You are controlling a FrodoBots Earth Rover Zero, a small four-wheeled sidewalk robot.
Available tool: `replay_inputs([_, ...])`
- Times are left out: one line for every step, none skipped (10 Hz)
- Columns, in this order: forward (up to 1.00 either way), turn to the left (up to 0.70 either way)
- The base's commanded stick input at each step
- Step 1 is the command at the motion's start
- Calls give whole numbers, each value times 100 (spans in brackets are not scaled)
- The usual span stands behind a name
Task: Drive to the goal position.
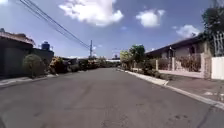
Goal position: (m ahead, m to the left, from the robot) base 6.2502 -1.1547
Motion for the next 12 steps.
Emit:
replay_inputs([45, 0])
replay_inputs([45, 0])
replay_inputs([45, 0])
replay_inputs([45, 0])
replay_inputs([45, 0])
replay_inputs([45, 0])
replay_inputs([45, 0])
replay_inputs([45, 0])
replay_inputs([45, 0])
replay_inputs([45, 0])
replay_inputs([45, 0])
replay_inputs([45, 0])
